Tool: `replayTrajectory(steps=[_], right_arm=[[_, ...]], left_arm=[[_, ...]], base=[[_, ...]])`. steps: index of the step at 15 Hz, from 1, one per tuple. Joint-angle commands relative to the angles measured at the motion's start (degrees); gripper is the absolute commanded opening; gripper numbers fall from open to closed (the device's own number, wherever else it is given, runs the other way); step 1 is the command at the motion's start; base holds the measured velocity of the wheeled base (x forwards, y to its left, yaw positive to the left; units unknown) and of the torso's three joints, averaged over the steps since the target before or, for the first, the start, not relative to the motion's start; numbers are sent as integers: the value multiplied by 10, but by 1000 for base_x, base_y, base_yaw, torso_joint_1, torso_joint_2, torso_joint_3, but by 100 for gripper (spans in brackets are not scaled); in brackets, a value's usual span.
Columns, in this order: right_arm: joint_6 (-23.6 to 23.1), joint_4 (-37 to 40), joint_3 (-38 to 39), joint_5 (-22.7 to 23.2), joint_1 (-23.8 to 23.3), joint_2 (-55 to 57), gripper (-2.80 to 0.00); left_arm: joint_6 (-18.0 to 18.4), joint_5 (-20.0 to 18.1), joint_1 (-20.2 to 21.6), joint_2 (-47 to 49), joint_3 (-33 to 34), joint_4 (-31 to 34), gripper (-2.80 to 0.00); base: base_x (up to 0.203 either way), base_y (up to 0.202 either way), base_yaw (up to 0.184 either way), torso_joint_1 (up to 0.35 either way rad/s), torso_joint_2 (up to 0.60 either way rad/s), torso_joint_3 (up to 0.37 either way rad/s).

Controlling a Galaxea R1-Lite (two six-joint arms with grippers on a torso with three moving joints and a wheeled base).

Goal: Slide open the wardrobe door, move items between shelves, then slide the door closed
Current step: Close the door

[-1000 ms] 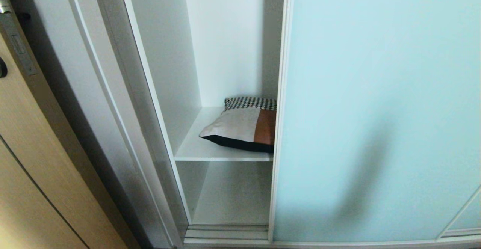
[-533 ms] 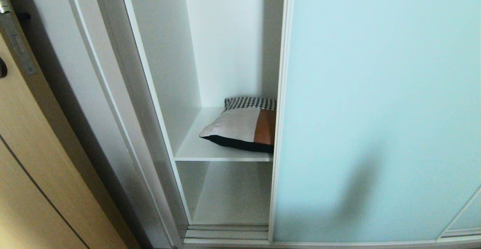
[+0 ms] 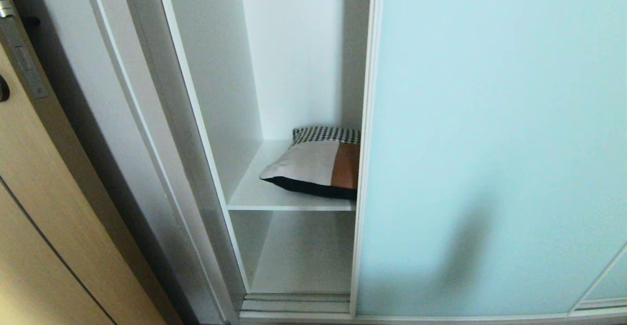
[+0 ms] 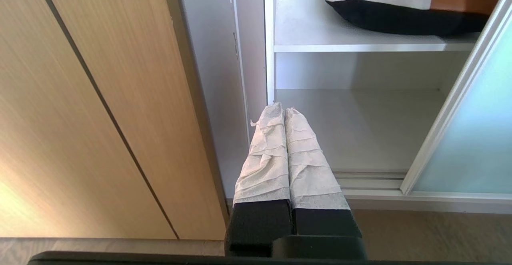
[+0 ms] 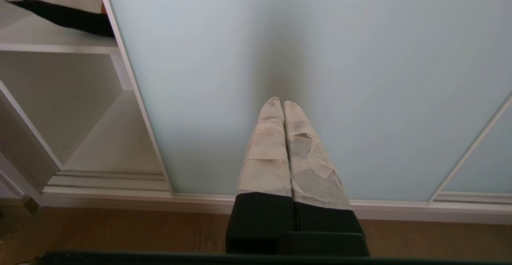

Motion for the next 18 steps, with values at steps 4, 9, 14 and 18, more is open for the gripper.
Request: replayTrajectory(steps=[4, 9, 14, 18], right_arm=[[9, 2, 3, 0, 0, 1, -280], [9, 2, 3, 0, 0, 1, -280], [9, 2, 2, 0, 0, 1, -280], [9, 2, 3, 0, 0, 1, -280]], left_arm=[[1, 0, 0, 1, 0, 0, -280], [0, 0, 0, 1, 0, 0, -280], [0, 0, 0, 1, 0, 0, -280], [0, 0, 0, 1, 0, 0, -280]], base=[[0, 0, 0, 0, 0, 0], [0, 0, 0, 0, 0, 0], [0, 0, 0, 0, 0, 0], [0, 0, 0, 0, 0, 0]])
